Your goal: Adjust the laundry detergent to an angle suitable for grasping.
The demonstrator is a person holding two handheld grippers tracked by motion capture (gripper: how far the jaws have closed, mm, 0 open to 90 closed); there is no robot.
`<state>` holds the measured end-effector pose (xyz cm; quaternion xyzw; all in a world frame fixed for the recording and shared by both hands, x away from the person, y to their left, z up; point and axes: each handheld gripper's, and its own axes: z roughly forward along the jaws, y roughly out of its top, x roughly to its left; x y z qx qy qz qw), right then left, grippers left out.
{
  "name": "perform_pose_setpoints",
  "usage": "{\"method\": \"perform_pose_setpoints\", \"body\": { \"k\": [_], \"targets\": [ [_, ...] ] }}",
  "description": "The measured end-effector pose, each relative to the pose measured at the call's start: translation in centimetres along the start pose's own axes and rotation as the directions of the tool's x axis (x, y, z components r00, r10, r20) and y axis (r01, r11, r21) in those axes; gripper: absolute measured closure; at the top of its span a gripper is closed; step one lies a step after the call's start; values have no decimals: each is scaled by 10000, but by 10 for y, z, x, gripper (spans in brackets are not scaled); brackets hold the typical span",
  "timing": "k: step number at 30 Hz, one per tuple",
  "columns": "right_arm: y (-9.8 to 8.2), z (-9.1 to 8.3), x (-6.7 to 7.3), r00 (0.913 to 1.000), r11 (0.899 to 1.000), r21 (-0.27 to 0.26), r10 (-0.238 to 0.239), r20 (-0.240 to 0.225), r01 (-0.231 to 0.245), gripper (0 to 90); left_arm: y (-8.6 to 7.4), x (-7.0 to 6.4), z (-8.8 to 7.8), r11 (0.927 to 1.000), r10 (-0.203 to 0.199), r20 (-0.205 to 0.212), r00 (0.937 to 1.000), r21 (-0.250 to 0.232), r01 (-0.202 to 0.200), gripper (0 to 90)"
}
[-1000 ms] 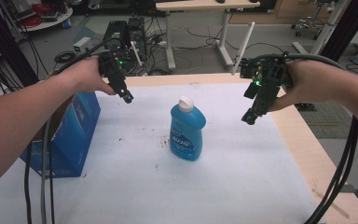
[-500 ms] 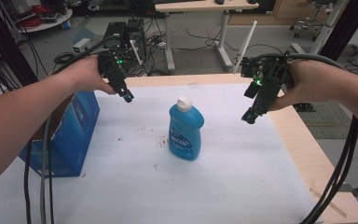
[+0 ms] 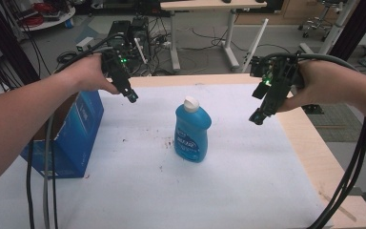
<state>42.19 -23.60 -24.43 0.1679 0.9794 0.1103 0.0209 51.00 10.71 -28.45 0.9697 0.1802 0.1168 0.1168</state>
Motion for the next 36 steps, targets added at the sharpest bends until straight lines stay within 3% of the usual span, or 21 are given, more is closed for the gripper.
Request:
{"method": "perform_pose_setpoints", "body": {
  "k": [36],
  "targets": [
    [3, -3, 5, 10000, 10000, -27, -88, 12, 88, 134, -4, -5, -8, 10000, 87, -79, 9999, -38, -88, 182]
  ]
}}
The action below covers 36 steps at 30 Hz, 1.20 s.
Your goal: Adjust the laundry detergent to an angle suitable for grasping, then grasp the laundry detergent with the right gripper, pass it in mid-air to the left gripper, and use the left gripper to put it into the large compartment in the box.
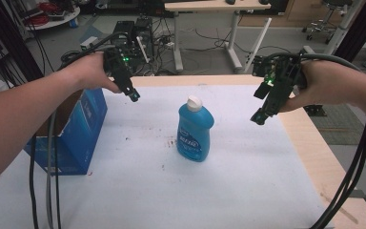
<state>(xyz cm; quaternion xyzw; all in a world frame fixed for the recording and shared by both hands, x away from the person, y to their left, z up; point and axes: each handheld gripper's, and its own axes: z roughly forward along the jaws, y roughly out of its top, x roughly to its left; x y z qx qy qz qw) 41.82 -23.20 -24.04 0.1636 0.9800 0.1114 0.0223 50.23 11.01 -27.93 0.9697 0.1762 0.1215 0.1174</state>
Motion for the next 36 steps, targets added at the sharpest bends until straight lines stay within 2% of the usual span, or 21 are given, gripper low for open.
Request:
{"method": "perform_pose_setpoints", "body": {
  "k": [20, 25, 36],
  "targets": [
    [3, 0, -2, 10000, 10000, -2, 25, -84, -25, 134, -2, 1, -1, 9999, 76, 156, 9998, -94, -75, 182],
    [3, 0, -1, 10000, 10000, 3, 19, -48, -19, 134, -2, 0, -1, 9999, -53, 156, 9999, -149, 55, 182],
    [-2, -4, -2, 9997, 9984, -500, 258, 6, -257, 134, -2, -1, -5, 9999, 18, 105, 9999, -126, -16, 182]
  ]
}}
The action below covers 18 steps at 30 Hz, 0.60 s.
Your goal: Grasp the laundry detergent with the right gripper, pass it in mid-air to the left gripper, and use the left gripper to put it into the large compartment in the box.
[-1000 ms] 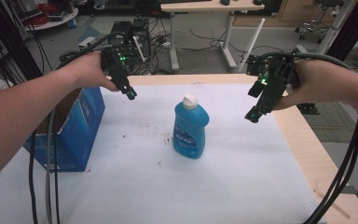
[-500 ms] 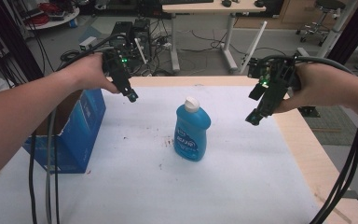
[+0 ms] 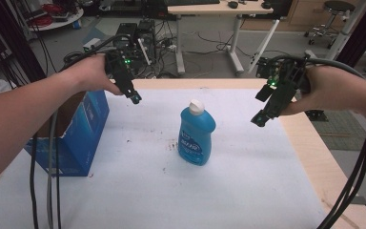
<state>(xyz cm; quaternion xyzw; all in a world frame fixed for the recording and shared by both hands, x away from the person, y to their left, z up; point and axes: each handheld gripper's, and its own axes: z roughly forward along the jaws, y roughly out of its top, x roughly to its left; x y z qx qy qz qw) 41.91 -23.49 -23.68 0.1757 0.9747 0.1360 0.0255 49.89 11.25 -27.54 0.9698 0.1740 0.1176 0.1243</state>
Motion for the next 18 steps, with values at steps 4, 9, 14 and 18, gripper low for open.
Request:
{"method": "perform_pose_setpoints", "body": {
  "k": [4, 9, 14, 18],
  "targets": [
    [-2, -2, 0, 10000, 9999, -116, 86, 27, -85, 134, 0, -1, -1, 10000, -39, -21, 10000, -21, 39, 182],
    [-3, -3, 1, 9998, 9990, -405, 178, 130, -173, 134, 0, 0, -2, 10000, 10, -34, 10000, -6, -10, 182],
    [-4, -2, 3, 9996, 9968, -763, 249, 158, -237, 134, -1, -1, -2, 10000, -29, -36, 10000, -25, 29, 182],
    [-5, 0, 6, 9994, 9951, -945, 299, 170, -281, 134, -1, -1, -2, 10000, -4, -51, 10000, -31, 4, 182]
  ]
}}
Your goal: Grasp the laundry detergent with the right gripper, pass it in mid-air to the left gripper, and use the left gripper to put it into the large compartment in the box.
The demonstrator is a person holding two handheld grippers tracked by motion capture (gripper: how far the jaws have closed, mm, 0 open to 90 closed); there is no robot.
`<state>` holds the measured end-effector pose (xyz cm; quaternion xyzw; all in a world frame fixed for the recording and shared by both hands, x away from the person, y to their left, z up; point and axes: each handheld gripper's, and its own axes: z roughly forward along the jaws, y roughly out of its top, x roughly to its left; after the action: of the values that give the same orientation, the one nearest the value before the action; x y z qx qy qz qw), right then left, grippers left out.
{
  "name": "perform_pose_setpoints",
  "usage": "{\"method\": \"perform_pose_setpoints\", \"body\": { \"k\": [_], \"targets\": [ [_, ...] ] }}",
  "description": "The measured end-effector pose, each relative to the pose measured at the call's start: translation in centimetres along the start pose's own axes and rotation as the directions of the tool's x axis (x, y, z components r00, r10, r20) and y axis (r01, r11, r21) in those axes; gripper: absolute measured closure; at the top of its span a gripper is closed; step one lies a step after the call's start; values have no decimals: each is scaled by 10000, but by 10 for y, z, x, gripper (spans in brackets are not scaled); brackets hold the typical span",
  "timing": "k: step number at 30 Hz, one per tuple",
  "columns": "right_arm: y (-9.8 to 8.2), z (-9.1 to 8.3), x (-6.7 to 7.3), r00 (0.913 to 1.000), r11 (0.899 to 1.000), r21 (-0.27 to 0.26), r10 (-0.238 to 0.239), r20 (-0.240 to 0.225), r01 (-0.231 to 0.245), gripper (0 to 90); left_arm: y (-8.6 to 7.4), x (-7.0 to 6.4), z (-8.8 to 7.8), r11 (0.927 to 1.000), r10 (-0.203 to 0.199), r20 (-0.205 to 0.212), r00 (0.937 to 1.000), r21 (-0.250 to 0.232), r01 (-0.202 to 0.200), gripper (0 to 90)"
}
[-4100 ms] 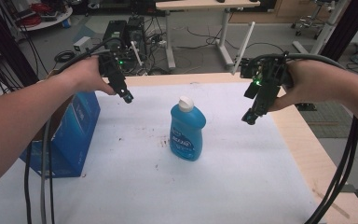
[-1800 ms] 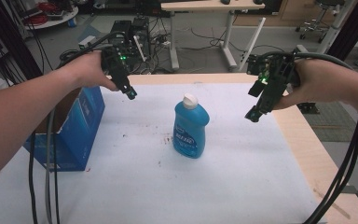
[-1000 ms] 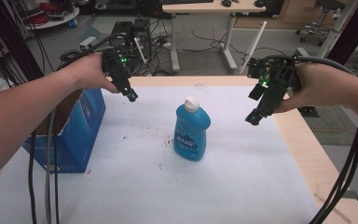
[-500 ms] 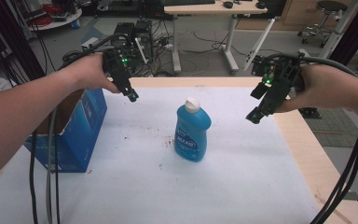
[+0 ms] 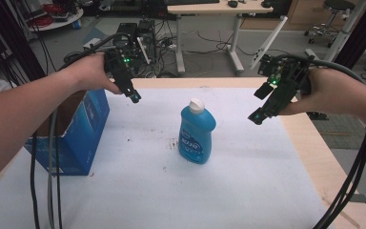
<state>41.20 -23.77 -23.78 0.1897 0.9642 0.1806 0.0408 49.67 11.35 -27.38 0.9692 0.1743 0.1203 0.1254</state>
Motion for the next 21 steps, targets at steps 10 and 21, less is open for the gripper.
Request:
{"method": "perform_pose_setpoints", "body": {
  "k": [10, 21],
  "targets": [
    [1, 14, 9, 10000, 9994, -360, -6, -29, 4, 134, -1, -2, -2, 10000, 5, -32, 10000, -19, -5, 182],
    [6, 31, 17, 9999, 9972, -744, 109, 126, -99, 134, -2, -4, -1, 10000, 44, 18, 10000, 15, -44, 182]
  ]
}}
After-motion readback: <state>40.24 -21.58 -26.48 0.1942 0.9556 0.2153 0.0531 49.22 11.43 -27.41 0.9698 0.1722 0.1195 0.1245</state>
